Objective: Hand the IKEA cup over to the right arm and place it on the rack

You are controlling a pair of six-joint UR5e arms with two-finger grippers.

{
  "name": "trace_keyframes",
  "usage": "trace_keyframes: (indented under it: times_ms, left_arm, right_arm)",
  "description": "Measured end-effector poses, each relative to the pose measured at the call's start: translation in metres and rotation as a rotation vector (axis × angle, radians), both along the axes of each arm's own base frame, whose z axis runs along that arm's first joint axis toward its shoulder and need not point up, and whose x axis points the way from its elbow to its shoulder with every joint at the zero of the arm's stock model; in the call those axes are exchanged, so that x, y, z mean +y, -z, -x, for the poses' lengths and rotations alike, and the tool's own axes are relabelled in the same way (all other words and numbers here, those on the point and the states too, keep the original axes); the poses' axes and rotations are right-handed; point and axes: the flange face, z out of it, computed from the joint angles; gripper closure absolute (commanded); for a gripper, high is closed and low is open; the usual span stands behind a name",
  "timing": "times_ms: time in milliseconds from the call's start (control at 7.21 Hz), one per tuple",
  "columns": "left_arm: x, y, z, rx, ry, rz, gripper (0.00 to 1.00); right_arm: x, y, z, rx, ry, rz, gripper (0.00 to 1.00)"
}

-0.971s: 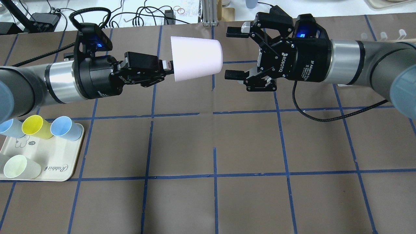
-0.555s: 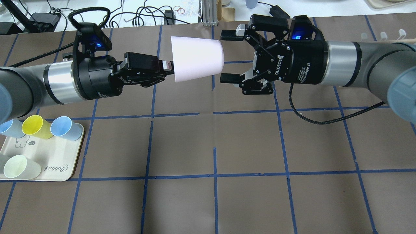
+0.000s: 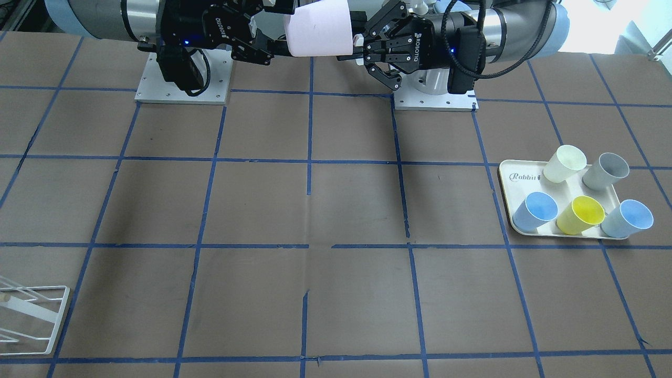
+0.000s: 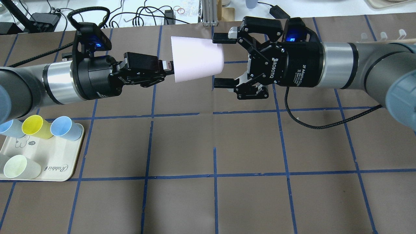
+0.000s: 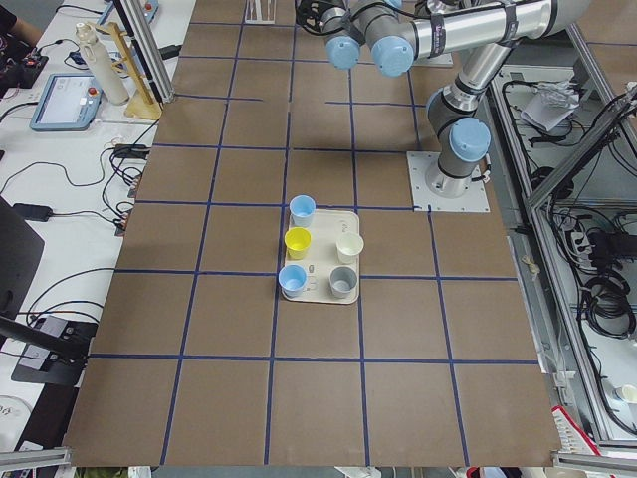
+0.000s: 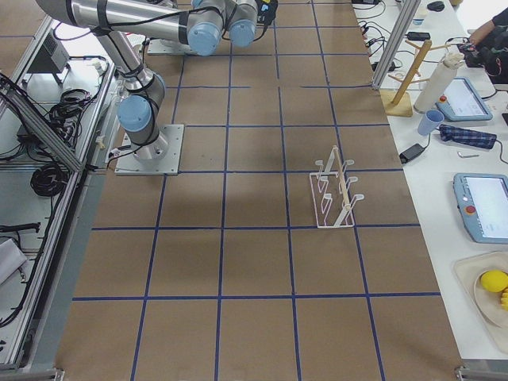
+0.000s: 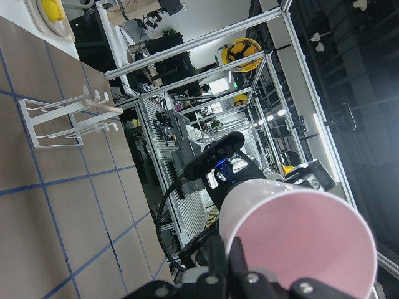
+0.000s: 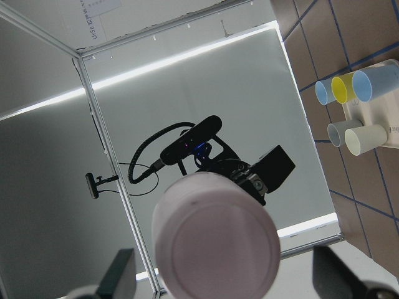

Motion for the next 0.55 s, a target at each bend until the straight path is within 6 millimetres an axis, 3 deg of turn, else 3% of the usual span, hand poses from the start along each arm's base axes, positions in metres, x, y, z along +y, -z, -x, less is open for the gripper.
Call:
trace_keyframes:
  times_ms: [139,555]
  left_arm:
    - [0.0001,-0.0001,0.0,0.0,0.0,0.001,1.0]
    - [0.0001,-0.0002,0.0,0.0,0.0,0.001,1.0]
  right_arm:
    - [0.0012,-0.0013,-0.0003,0.0,-0.001,-0.007,0.18]
    - [0.0018,-0.002,-0.0004,0.0,-0.002,-0.021,0.44]
